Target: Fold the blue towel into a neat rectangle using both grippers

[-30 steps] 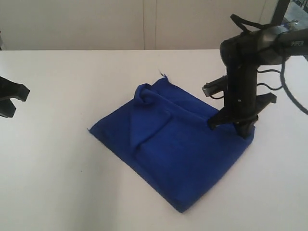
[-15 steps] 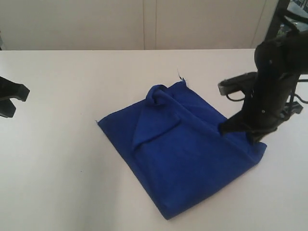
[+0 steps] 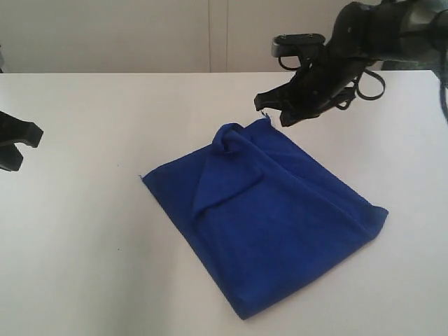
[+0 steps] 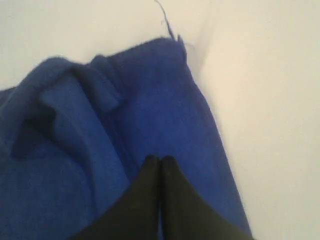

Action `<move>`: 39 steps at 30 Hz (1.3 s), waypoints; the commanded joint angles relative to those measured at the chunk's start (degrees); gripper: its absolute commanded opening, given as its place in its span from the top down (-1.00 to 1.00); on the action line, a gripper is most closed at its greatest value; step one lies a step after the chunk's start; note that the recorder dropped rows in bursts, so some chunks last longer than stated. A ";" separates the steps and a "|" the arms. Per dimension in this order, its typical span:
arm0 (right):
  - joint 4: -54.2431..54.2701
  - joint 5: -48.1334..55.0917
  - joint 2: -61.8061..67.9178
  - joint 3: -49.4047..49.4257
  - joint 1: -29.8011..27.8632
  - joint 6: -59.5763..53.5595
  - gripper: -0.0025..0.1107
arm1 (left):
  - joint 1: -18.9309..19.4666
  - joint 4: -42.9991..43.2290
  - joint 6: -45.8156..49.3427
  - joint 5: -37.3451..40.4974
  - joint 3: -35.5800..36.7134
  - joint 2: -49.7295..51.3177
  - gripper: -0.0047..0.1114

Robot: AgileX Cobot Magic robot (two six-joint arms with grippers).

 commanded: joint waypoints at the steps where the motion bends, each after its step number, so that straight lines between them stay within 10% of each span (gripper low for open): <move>1: 0.65 -0.46 7.51 -7.80 -0.38 -3.31 0.96 | -0.05 -0.73 0.02 0.54 0.17 -0.61 0.92; 39: -14.92 8.87 8.63 -17.65 -11.52 9.47 0.96 | -0.05 -0.73 0.02 0.54 0.17 -0.61 0.92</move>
